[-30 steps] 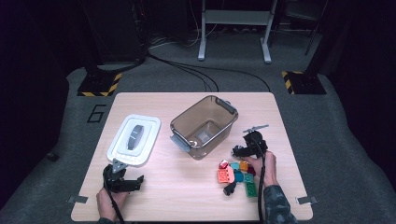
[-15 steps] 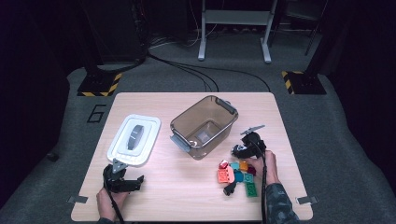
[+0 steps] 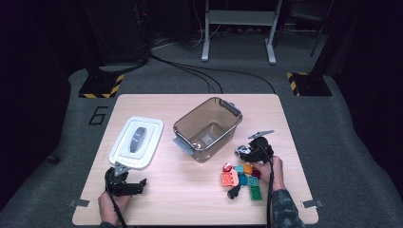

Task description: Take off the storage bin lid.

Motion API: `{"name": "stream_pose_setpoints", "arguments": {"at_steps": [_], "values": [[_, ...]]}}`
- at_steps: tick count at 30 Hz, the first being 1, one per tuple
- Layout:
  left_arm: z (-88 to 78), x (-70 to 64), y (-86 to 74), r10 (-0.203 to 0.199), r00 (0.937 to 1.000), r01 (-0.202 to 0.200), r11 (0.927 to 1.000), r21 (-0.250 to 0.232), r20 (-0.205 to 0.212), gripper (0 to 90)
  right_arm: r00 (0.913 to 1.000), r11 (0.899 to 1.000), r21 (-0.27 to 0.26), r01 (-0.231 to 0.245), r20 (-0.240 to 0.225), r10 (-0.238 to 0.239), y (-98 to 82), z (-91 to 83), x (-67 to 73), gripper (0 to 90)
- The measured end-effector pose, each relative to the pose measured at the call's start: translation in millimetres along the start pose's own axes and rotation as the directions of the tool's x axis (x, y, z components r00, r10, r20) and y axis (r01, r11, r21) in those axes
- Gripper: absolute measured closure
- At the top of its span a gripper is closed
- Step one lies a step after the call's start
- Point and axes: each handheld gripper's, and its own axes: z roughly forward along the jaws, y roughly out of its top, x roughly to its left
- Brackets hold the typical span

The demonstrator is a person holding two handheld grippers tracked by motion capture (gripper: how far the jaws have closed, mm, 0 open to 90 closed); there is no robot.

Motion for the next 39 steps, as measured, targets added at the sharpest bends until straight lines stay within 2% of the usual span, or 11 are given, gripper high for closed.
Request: {"name": "stream_pose_setpoints", "arguments": {"at_steps": [2, 4, 13, 17, 20, 21, 25, 32, 39], "values": [[0.0, 0.1, 0.0, 0.001, 1.0000, -0.001, 1.0000, 0.001, 0.000, 0.0, 0.9998, 1.000, 0.017, 0.010, 0.015, -0.010, 0.5, 1.7, 2.0, 45.7], [0.0, 0.2, 0.0, 0.000, 1.0000, 0.000, 1.0000, 0.001, 0.002, 0.0, 0.9986, 0.998, 0.037, 0.041, 0.033, -0.042, -0.1, 4.0, 3.6, 46.2], [-0.5, 0.9, 0.2, 0.011, 0.9999, -0.011, 0.9999, 0.008, 0.002, 0.0, 0.9987, 0.999, -0.021, 0.044, 0.026, -0.044, -8.2, 1.5, 2.5, 47.4], [-0.4, 0.9, 0.2, 0.010, 0.9999, -0.010, 0.9999, 0.008, 0.003, 0.0, 0.9996, 0.997, -0.074, 0.023, 0.018, -0.022, -9.0, -6.5, 0.1, 47.6], [-0.4, 0.9, 0.2, 0.010, 0.9999, -0.010, 0.9999, 0.008, 0.004, 0.0, 0.9995, 0.995, -0.098, 0.026, 0.018, -0.024, -6.2, -13.0, -2.6, 47.6], [-0.4, 0.9, 0.2, 0.010, 0.9999, -0.010, 0.9999, 0.008, 0.003, 0.0, 0.9998, 0.994, -0.107, 0.013, 0.019, -0.011, -4.9, -14.8, -2.5, 47.6], [-0.5, 0.9, 0.2, 0.011, 0.9999, -0.011, 0.9999, 0.009, 0.002, 0.0, 0.9997, 0.989, -0.145, 0.014, 0.022, -0.011, 0.0, -21.4, -4.7, 47.7], [-0.4, 0.9, 0.2, 0.010, 0.9999, -0.010, 0.9999, 0.008, 0.003, 0.0, 0.9994, 0.987, -0.159, 0.001, 0.033, 0.005, 6.6, -33.9, -8.8, 47.8], [-0.4, 0.9, 0.2, 0.010, 0.9999, -0.010, 0.9999, 0.009, 0.003, 0.0, 0.9987, 0.983, -0.180, -0.019, 0.044, 0.027, 5.9, -42.6, -11.6, 48.4]]}}
